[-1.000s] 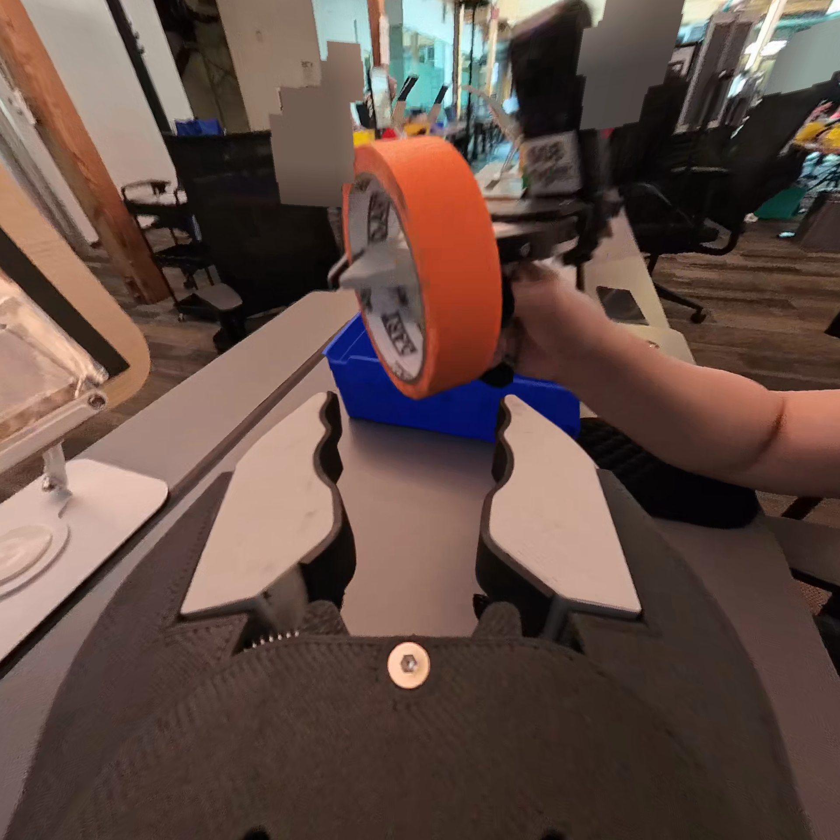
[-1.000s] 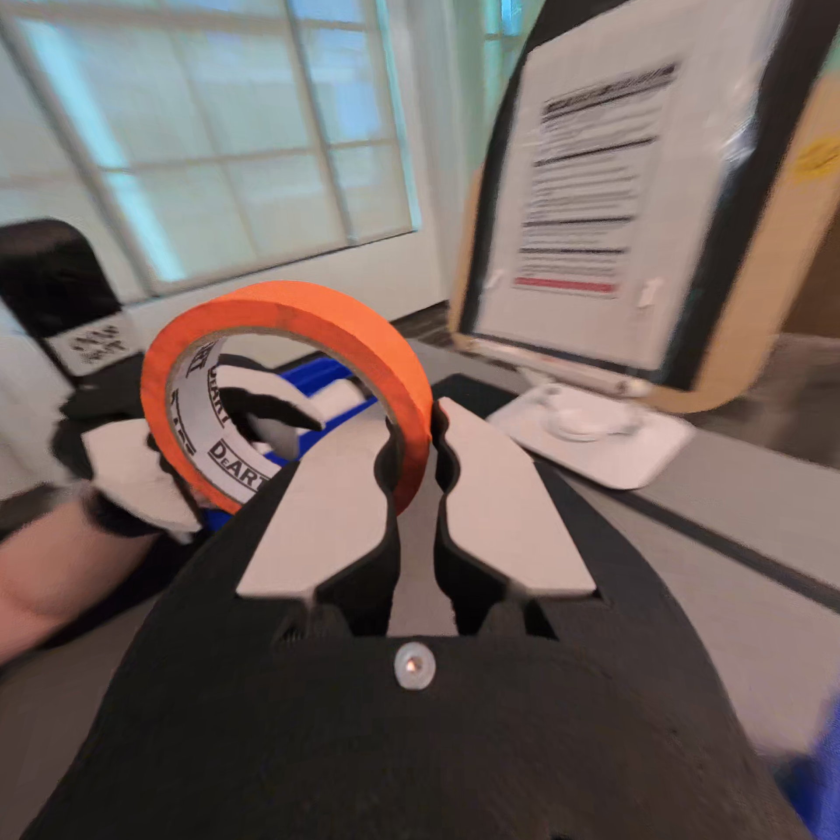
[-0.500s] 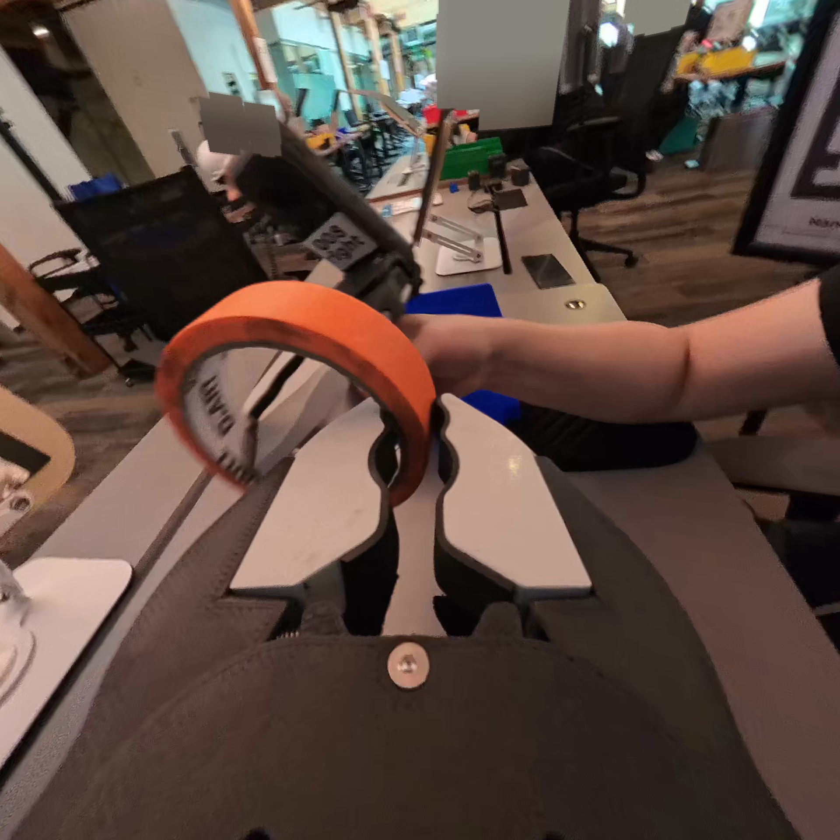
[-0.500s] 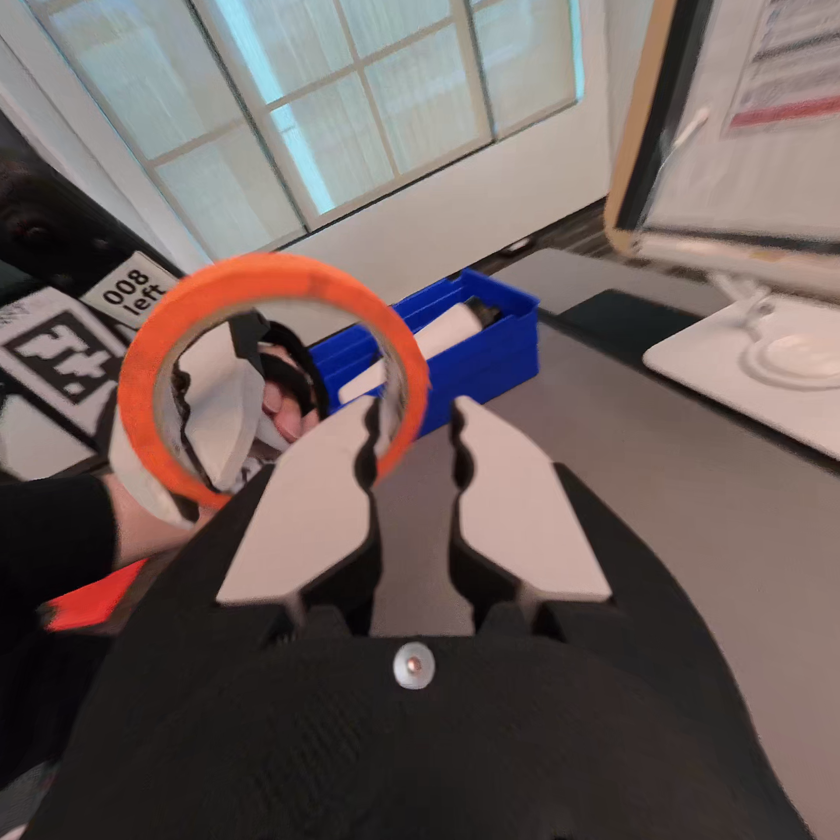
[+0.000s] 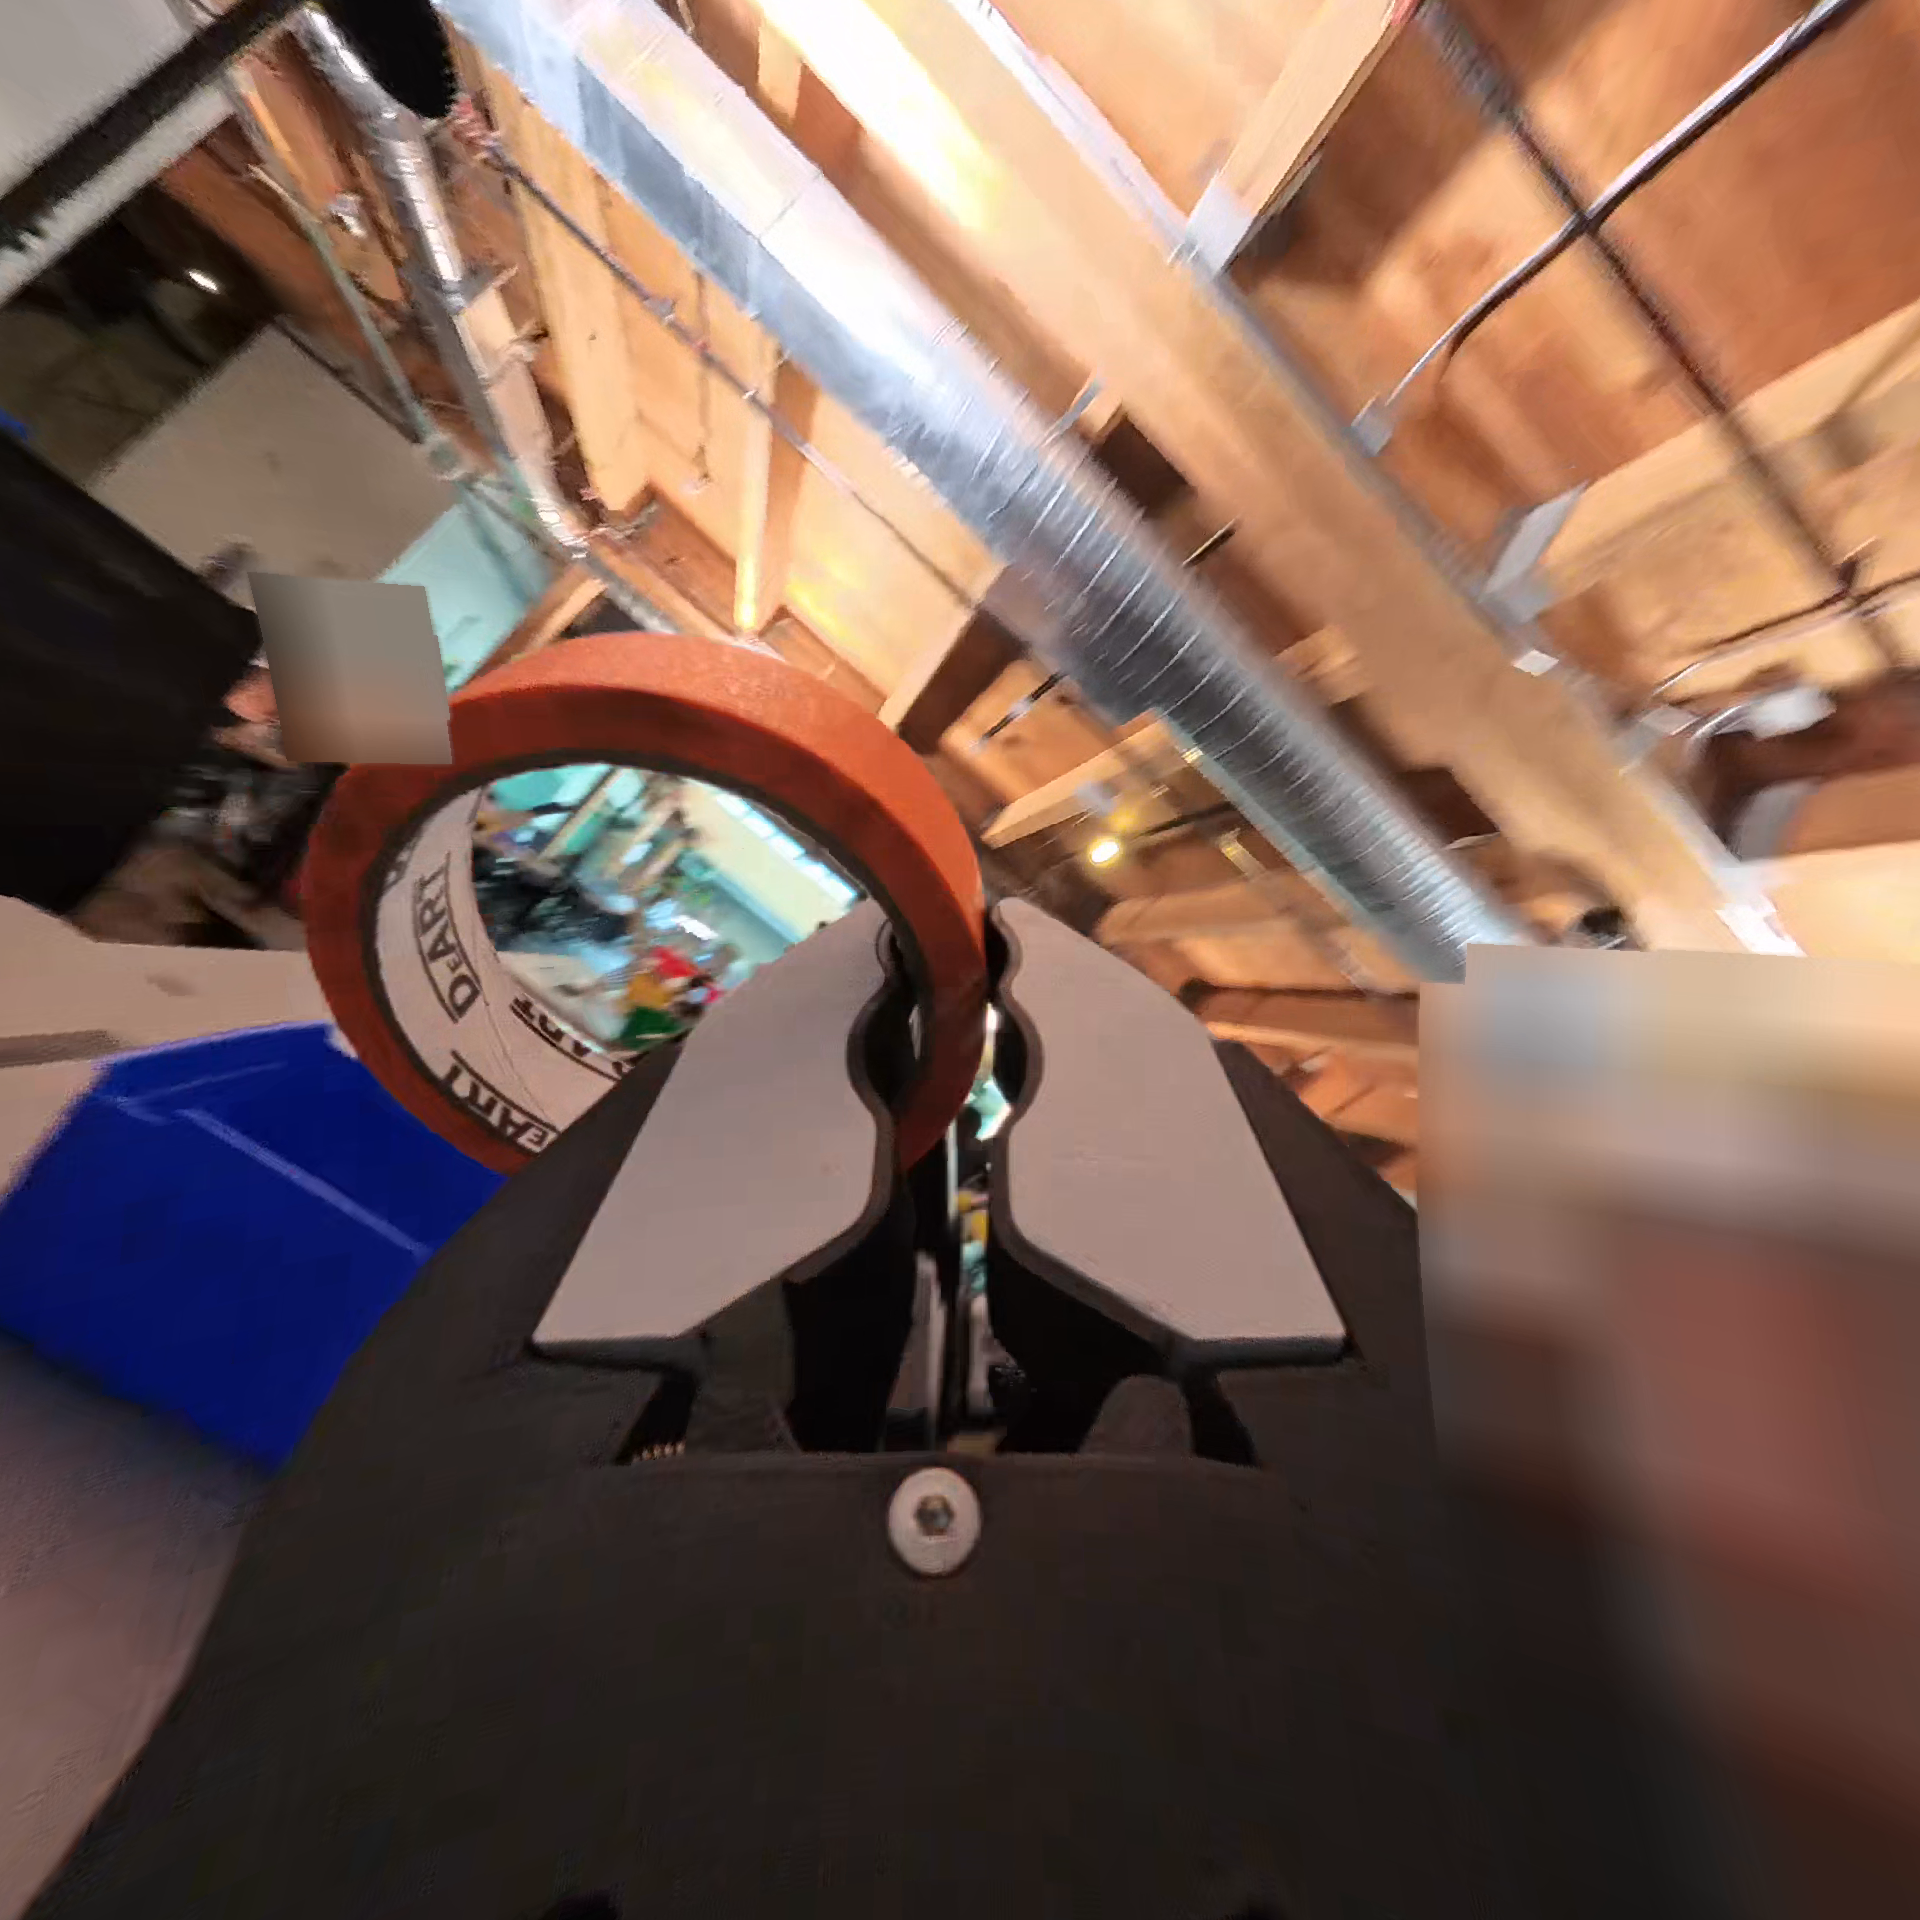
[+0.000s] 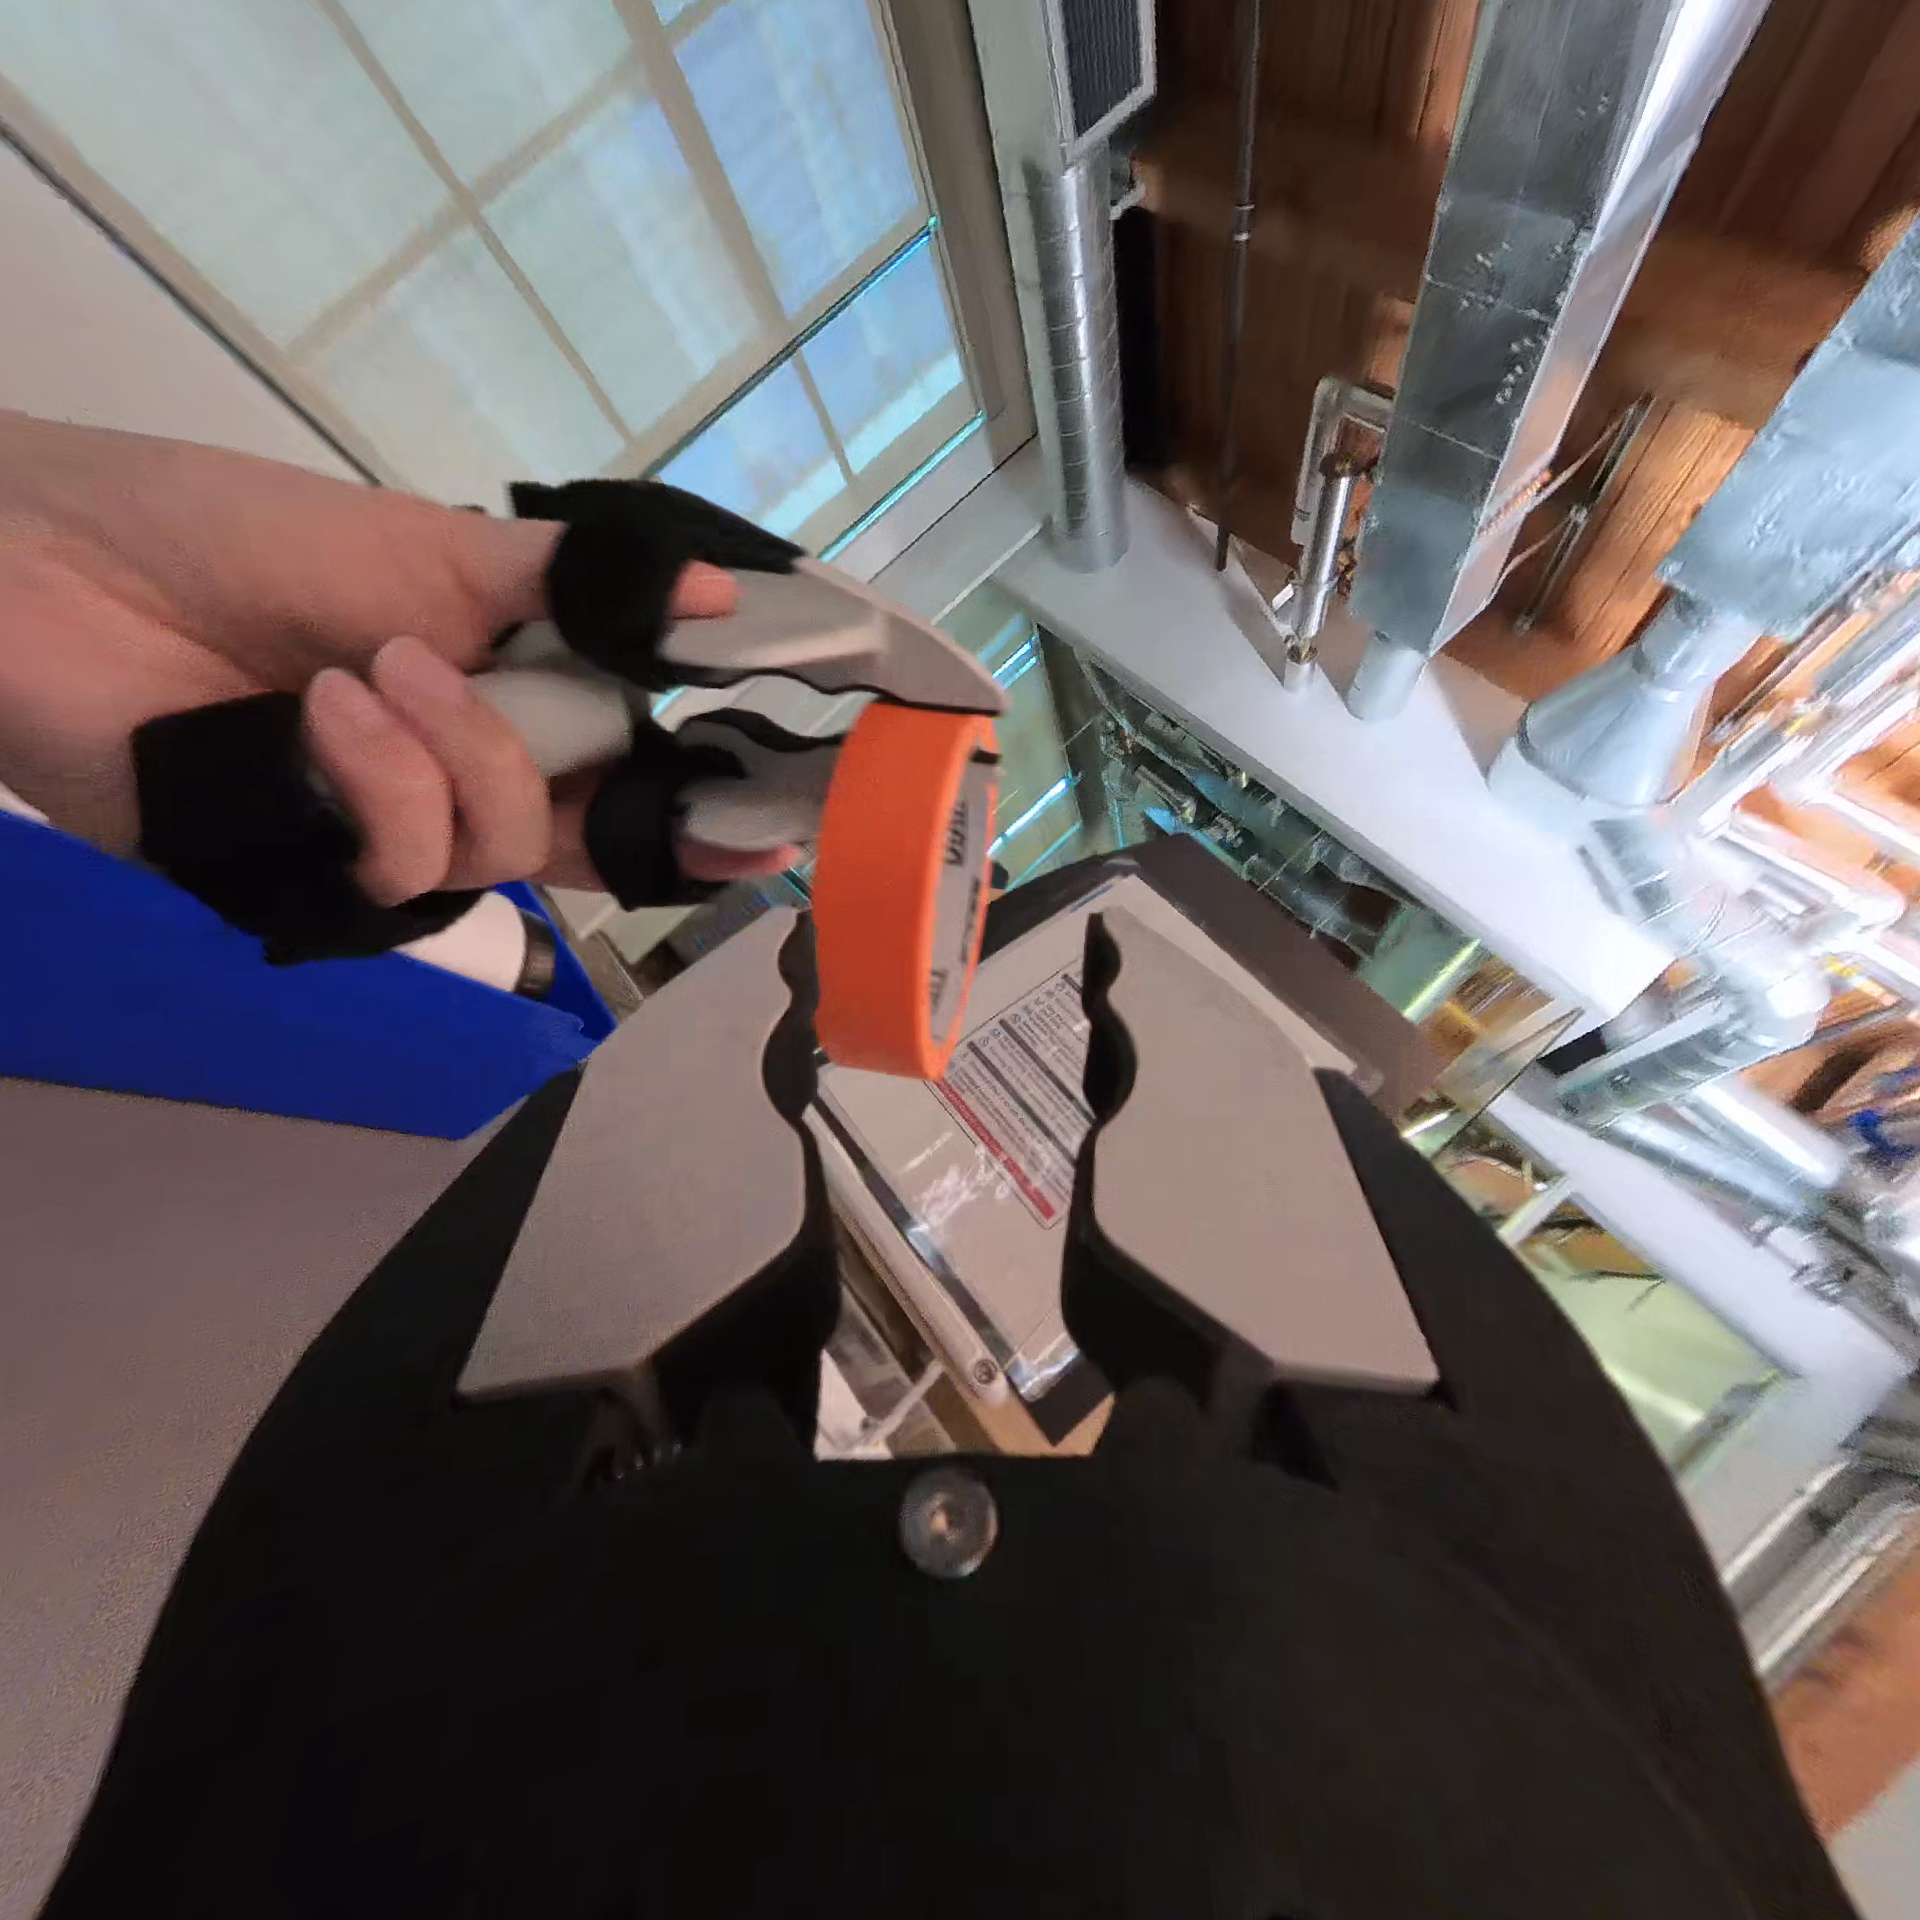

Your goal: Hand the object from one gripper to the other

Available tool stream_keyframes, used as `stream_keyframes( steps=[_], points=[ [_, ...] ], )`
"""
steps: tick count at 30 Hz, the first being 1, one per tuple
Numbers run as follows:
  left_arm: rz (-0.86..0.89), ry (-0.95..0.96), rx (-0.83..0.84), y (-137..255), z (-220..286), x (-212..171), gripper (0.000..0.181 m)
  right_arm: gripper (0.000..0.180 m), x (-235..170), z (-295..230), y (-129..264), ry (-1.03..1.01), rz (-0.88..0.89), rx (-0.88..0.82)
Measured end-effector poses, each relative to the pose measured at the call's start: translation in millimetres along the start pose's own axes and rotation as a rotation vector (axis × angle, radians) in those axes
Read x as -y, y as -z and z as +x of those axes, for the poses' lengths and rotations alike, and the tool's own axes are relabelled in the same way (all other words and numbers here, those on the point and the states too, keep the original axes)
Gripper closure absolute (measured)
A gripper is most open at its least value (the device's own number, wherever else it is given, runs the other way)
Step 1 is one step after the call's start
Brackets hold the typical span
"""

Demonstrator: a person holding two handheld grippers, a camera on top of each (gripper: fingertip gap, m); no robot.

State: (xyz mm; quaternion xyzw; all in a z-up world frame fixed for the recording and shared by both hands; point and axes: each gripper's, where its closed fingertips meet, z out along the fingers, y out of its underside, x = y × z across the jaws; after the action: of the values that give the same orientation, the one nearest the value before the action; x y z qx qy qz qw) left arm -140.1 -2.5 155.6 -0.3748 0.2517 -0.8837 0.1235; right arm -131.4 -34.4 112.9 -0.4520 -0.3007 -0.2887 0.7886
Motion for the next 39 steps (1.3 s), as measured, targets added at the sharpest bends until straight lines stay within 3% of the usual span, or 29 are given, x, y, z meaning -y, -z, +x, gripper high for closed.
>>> stream_keyframes(
  steps=[1,5,9,11,14,18,21,24,28,34,39],
  points=[
    [0.010,0.051,-0.018,-0.5,-0.2,-1.4,0.171,0.128,0.3,-6.7,-2.3,0.039,-0.022,0.000],
    [-0.015,0.166,-0.042,-5.6,-6.1,-16.8,0.171,0.129,-9.5,-8.4,-8.3,0.166,-0.124,-0.072],
    [-0.035,0.236,-0.098,-9.1,-4.7,-23.8,0.171,0.149,-10.0,-10.0,-5.6,0.200,-0.118,-0.071],
    [-0.045,0.261,-0.102,-9.5,-6.1,-23.0,0.170,0.150,-11.3,-9.1,-6.1,0.177,-0.135,-0.051],
    [-0.090,0.206,-0.071,-7.9,-11.1,-23.8,0.171,0.151,-19.2,-3.9,-7.4,0.052,-0.185,0.020],
    [-0.251,0.017,0.024,-6.0,-19.3,-32.6,0.147,0.151,-35.3,24.0,-6.2,-0.309,-0.235,0.053],
    [-0.371,-0.261,0.154,-2.3,-28.4,-36.8,0.139,0.151,-53.1,49.2,-2.9,-0.787,-0.231,0.082],
    [-0.425,-0.693,0.352,4.0,-41.1,-27.2,0.129,0.151,-80.0,69.2,4.3,-1.287,-0.187,0.089],
    [-0.529,-1.212,0.452,3.8,-39.7,-37.0,0.117,0.151,-114.8,73.0,12.3,-1.817,-0.109,0.090],
    [-0.778,-1.995,0.624,11.1,-74.1,-63.7,0.116,0.151,-121.4,33.9,5.0,-2.207,-0.096,0.131],
    [-0.943,-2.320,0.740,24.0,-104.3,-61.4,0.117,0.151,-117.7,7.7,1.7,-2.315,-0.156,0.115]
  ],
)
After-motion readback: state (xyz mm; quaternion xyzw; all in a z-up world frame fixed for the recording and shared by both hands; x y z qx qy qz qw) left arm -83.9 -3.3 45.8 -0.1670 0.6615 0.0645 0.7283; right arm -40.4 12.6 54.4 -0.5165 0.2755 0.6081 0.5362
